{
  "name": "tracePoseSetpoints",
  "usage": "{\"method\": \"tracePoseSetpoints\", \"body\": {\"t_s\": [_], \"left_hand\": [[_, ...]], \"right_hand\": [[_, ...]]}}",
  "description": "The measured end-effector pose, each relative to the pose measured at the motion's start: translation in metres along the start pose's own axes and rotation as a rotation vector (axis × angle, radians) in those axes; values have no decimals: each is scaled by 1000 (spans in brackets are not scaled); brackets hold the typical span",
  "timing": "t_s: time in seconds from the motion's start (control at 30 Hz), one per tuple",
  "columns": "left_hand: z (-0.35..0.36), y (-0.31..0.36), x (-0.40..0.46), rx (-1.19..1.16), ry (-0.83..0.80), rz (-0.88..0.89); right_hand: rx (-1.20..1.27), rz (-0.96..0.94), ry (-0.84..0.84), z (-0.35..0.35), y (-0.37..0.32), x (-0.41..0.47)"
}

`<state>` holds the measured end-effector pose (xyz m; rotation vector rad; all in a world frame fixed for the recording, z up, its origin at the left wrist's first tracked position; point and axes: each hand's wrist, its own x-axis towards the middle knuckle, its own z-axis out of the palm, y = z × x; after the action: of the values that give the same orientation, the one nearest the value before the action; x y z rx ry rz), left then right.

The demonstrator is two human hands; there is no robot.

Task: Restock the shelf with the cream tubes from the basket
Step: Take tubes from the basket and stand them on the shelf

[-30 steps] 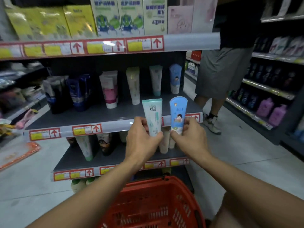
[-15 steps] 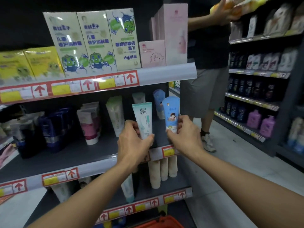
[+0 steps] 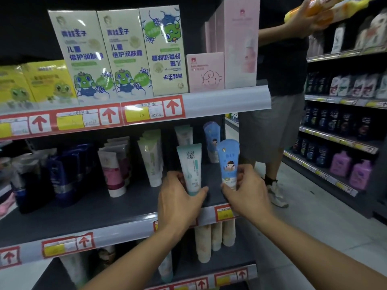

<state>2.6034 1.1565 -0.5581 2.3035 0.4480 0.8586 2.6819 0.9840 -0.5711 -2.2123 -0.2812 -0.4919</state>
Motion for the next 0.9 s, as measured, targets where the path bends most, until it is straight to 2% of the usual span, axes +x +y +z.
{"method": "tracePoseSetpoints", "body": {"t_s": [0.07,0.17,0.47,0.9], "left_hand": [[1,-2,-1,129,23,15],[2,-1,1,158,-21,-20],[19,12,46,158,-160,-257],[53,4,98,234,-146,-316]], "right_hand": [[-178,7,35,-1,-1,-2],[-320,11,-59,-1,0,1],[-349,159,-263,9,-20,57],[-301,202,-177,49,-12,100]]}}
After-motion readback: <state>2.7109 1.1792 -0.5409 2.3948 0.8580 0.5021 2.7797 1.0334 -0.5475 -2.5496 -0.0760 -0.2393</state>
